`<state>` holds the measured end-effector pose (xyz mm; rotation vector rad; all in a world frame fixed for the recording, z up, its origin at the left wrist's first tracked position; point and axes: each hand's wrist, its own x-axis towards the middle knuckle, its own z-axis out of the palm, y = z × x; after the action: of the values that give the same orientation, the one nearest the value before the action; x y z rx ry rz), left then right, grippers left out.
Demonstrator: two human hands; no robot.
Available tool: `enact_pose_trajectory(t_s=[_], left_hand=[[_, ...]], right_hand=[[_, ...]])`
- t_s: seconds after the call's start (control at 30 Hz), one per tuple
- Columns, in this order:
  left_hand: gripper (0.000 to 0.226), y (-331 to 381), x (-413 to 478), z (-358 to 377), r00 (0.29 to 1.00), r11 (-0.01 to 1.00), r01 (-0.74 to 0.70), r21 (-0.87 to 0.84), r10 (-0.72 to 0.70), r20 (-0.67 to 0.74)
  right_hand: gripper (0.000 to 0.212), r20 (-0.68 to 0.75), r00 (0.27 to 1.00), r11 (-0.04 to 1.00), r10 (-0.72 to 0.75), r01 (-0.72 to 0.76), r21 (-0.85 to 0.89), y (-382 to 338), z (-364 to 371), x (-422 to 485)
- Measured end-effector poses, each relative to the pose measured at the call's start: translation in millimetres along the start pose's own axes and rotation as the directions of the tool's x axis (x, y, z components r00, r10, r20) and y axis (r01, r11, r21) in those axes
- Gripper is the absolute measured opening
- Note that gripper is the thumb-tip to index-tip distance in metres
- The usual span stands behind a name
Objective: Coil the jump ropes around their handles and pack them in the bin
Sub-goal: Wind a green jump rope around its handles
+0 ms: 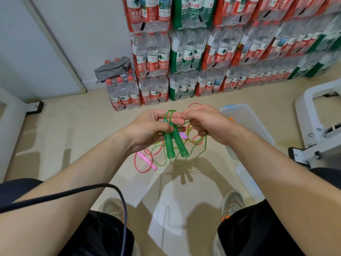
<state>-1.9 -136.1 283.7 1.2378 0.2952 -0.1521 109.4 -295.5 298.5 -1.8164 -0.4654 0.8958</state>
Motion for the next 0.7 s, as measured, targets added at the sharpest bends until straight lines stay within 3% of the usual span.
enact_pose_trajectory(t_s=[0.27,0.4,0.57,0.7], left_hand=[[0.042,4.0,-3.2,-4.1,0.992,0.998,0.038,0.049,-0.043,0.121],[0.037,2.7,-3.3,-5.8,0.988,0.995,0.066,0.071,-0.075,0.133],[0.022,4.0,-2.1,-4.8,0.988,0.994,0.097,0.044,-0.101,0.117],[0.013,6.7,-1.7,-2.0,0.984,0.987,0.161,0.001,-0.160,0.072]], right_hand=[[0.017,0.251,0.956,0.954,0.152,-0.208,0.215,2.5,-3.8,-2.5],[0.005,0.200,0.976,0.986,0.082,-0.109,0.130,5.2,-3.6,-1.1],[0.004,0.144,0.989,0.996,0.027,-0.039,0.079,6.9,2.0,-0.8],[0.017,0.156,0.988,0.995,0.007,-0.023,0.100,8.6,1.9,0.2]])
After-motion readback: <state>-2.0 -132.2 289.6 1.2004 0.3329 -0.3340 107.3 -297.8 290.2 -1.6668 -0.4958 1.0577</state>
